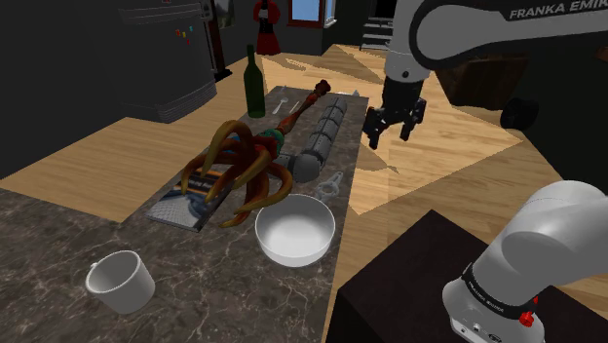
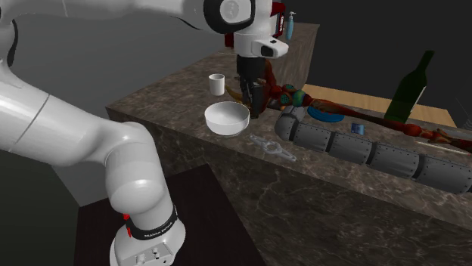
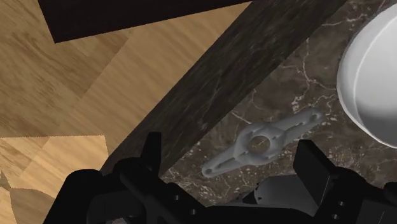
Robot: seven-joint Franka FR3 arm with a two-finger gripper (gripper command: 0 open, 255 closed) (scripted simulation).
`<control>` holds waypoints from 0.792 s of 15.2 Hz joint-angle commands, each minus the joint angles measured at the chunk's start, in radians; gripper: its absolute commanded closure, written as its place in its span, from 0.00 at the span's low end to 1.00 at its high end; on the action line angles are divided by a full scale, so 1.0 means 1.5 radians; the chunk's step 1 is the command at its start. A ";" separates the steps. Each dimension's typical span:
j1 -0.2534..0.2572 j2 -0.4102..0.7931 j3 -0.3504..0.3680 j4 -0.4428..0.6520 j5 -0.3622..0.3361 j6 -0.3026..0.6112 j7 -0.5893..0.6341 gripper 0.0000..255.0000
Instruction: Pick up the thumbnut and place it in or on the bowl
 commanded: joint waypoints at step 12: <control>-0.061 0.269 0.167 -0.001 0.039 0.263 0.384 0.00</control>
